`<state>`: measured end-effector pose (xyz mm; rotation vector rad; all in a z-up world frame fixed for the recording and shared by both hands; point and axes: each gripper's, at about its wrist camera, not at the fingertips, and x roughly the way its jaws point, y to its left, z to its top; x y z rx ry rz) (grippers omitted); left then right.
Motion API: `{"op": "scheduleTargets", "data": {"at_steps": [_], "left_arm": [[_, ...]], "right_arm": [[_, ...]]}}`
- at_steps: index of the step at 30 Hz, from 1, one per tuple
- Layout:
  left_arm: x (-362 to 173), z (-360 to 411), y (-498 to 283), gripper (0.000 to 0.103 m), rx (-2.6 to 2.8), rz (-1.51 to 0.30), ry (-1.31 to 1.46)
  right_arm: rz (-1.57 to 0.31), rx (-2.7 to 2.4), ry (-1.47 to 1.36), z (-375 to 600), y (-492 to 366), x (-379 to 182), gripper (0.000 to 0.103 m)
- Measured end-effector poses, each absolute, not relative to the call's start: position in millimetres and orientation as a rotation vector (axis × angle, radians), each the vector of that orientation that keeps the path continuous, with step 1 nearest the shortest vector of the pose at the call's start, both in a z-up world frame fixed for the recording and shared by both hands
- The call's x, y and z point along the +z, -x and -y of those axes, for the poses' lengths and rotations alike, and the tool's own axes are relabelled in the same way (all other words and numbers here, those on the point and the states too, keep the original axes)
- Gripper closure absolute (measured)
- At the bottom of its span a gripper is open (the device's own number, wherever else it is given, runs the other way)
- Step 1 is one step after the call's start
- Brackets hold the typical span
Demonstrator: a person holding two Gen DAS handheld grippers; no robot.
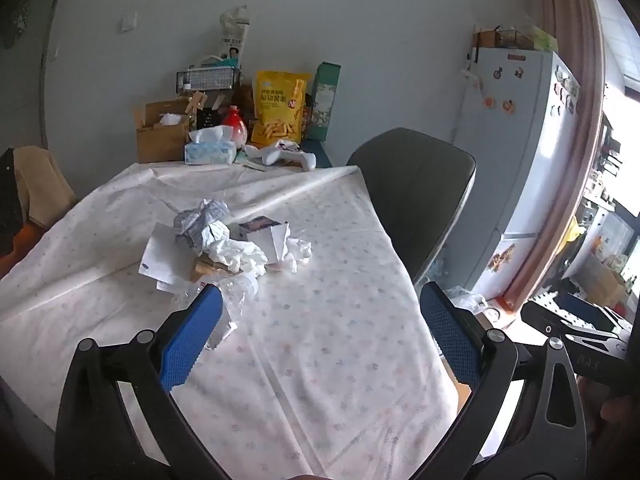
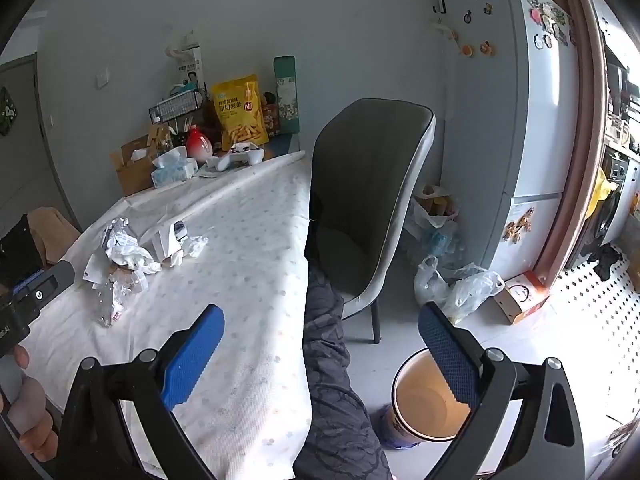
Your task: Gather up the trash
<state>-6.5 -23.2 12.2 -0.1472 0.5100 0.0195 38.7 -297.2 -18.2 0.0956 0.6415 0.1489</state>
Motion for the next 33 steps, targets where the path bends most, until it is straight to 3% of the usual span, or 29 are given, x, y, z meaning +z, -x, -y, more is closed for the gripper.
{"op": "scheduleTargets", "data": {"at_steps": [33], "left_arm": [[3.2, 14.2, 4.5, 0.005, 0.051, -0.522, 0.17]], "right_arm": [[-0.636, 0.153, -0.105, 297.9, -38.4, -20.0, 0.008]]}}
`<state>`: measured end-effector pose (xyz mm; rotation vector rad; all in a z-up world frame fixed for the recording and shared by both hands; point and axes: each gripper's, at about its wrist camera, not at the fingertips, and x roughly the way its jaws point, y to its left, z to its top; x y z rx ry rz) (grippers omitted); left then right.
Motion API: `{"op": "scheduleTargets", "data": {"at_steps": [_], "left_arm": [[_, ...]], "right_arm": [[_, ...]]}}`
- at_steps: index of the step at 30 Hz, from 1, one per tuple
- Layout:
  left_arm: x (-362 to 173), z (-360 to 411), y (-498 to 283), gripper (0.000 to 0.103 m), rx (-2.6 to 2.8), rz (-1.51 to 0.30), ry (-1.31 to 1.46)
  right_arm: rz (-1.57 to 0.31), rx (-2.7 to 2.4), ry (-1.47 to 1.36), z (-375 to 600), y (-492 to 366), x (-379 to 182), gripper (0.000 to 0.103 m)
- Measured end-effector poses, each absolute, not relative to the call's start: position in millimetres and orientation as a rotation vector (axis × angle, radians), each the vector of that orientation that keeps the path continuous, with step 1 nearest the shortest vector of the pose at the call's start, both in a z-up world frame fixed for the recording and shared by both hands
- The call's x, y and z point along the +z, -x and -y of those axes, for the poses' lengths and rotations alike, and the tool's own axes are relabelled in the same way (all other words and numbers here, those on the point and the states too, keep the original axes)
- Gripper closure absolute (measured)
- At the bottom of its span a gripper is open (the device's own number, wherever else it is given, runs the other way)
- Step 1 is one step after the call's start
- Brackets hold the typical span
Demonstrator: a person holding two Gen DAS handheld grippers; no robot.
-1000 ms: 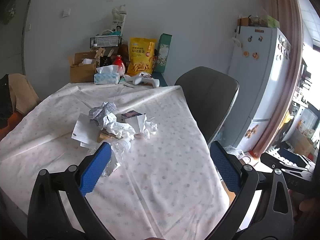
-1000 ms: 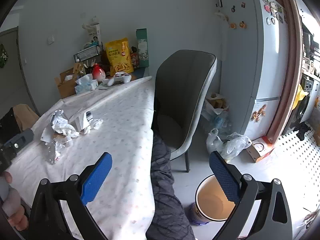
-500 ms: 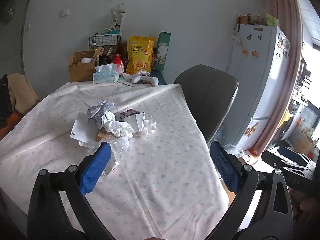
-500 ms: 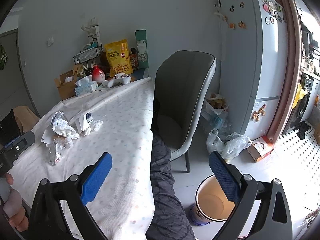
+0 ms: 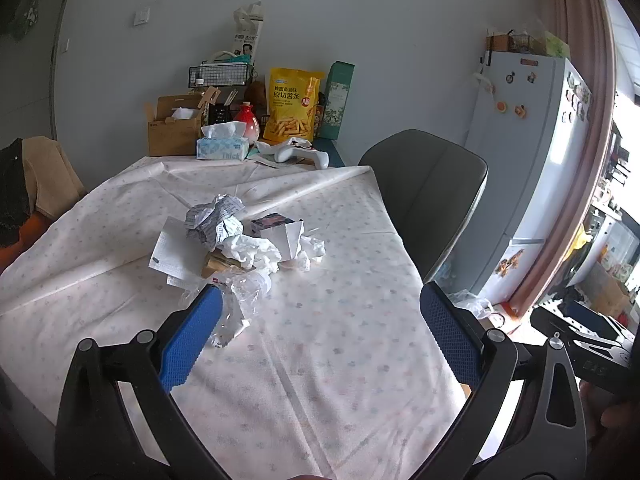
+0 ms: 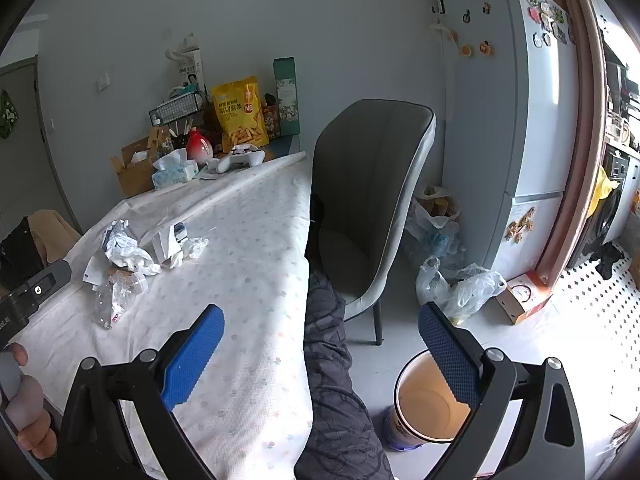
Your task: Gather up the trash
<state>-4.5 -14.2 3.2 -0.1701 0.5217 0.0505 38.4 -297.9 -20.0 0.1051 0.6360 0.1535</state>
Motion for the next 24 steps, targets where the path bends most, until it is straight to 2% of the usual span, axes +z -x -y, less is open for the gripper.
{"op": "scheduleTargets", "data": {"at_steps": [24], "left_arm": [[3.9, 12.7, 7.3, 0.005, 0.047, -0.518, 0.17]], "right_arm": [[-0.636, 0.175, -0.111, 295.3, -36.4, -19.6, 0.008]]}}
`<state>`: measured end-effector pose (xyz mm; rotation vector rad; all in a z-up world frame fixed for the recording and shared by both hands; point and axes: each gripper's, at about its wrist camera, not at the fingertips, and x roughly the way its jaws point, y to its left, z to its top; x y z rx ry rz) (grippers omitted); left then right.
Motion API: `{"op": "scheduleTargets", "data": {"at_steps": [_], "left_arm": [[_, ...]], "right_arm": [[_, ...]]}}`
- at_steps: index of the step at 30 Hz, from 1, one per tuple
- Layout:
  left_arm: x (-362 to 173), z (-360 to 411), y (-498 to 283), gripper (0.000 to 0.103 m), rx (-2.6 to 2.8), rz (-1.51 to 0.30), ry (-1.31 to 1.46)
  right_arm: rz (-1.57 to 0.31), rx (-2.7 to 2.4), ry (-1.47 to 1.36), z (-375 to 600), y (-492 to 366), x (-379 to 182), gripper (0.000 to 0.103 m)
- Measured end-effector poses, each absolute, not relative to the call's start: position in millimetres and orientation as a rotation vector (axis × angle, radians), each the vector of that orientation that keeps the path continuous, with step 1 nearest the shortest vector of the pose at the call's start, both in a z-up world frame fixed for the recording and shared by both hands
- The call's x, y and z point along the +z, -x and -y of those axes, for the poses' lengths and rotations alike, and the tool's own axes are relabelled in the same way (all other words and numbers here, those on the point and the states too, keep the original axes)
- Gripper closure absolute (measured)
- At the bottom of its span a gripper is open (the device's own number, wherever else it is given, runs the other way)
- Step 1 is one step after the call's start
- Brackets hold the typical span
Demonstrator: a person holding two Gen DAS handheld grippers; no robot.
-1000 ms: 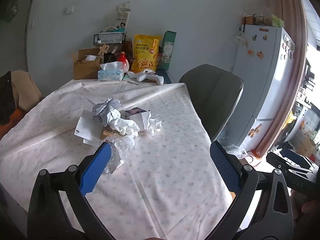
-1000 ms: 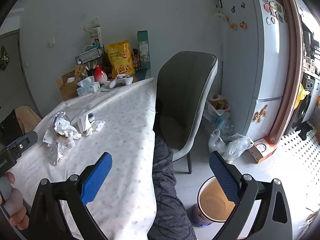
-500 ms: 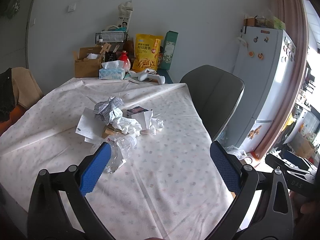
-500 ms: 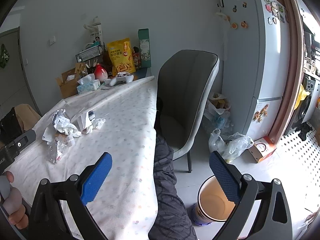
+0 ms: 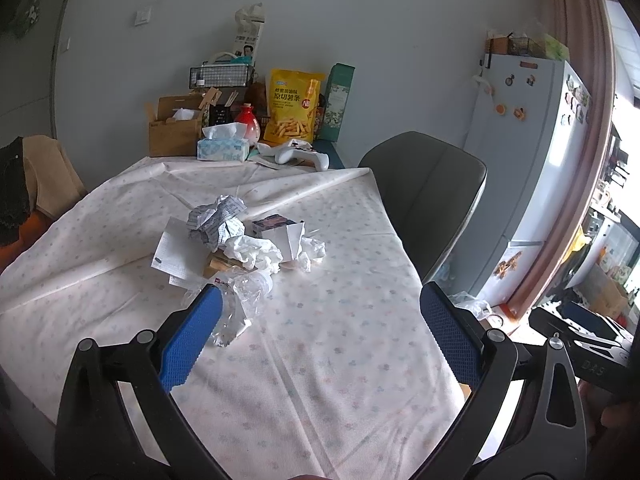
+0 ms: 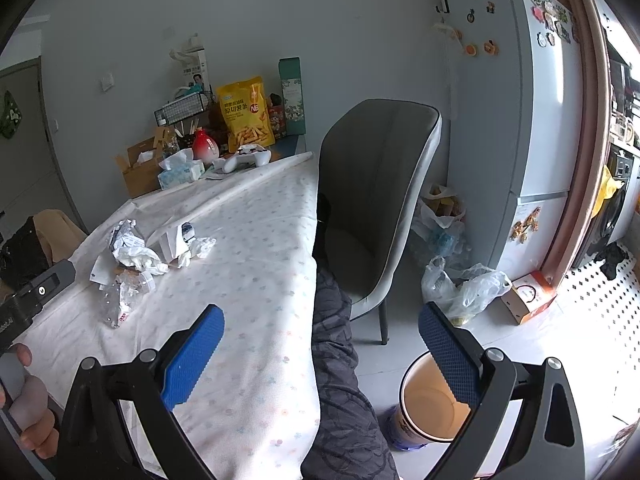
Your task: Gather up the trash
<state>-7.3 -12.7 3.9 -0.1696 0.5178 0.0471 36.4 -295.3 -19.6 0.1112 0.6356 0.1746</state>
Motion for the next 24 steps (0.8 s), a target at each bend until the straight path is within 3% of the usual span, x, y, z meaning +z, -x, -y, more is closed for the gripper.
{"op": "scheduleTargets", "data": {"at_steps": [24], "left_arm": [[-2.2, -10.3, 1.0, 0.005, 0.09, -0.538, 0.203]], "right_arm": [[-0.624, 0.269, -0.087, 268.6, -51.2, -18.3, 0.008]]}}
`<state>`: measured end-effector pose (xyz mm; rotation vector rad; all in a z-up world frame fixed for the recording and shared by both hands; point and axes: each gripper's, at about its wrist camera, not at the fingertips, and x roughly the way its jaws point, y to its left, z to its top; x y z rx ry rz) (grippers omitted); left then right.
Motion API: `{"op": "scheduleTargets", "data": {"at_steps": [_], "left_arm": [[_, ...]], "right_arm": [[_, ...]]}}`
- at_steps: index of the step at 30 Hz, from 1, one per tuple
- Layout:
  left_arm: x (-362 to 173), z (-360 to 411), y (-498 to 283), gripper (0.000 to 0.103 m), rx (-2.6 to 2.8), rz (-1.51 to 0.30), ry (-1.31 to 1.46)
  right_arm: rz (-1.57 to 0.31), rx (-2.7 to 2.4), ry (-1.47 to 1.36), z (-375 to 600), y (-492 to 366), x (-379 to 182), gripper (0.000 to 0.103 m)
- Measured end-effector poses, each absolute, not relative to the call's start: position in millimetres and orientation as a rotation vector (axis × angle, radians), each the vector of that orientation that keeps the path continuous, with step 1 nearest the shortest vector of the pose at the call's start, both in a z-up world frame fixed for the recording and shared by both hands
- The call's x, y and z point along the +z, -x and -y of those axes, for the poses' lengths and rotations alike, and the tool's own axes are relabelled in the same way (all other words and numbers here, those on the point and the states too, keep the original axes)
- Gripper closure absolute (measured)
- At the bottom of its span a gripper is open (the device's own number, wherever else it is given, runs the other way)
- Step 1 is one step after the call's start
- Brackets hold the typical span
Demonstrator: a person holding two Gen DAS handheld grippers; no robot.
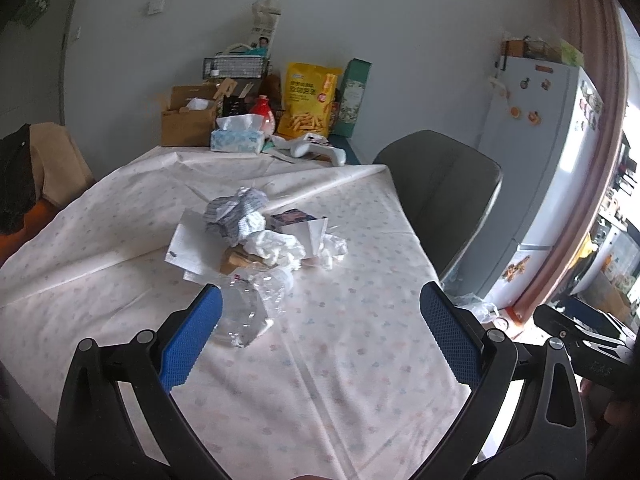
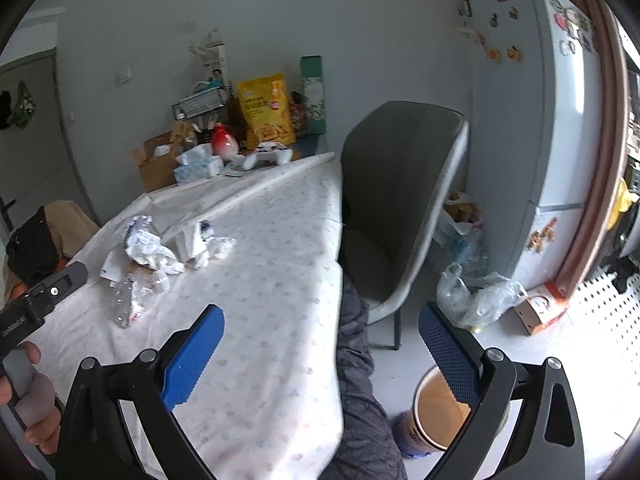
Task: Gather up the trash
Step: 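Reach the right gripper to the plastic bottle and close on it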
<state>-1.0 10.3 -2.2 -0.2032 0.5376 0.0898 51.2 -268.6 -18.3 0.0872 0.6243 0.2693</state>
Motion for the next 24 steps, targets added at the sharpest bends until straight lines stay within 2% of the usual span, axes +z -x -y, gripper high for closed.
{"op": "scheduleTargets", "data": {"at_steps": [12, 19, 24], "left_arm": [[-8.8, -68.5, 2.5, 0.008, 0.194, -0.536, 0.277], [-16.9, -106.6, -2.9, 0.016, 0.227, -0.543, 0.347], [-26.1, -127.3, -14.0, 0.03, 0.225, -0.567, 0.384]], "right_arm": [[-0.637, 0.441, -0.067, 211.1, -73.1, -20.4, 0.009], [-0.678, 0.524, -0.059, 177.5, -91.4, -31.7, 0.022], [-0.731, 0.599, -0.088, 153.2, -108.2, -43.7, 0.033]]}}
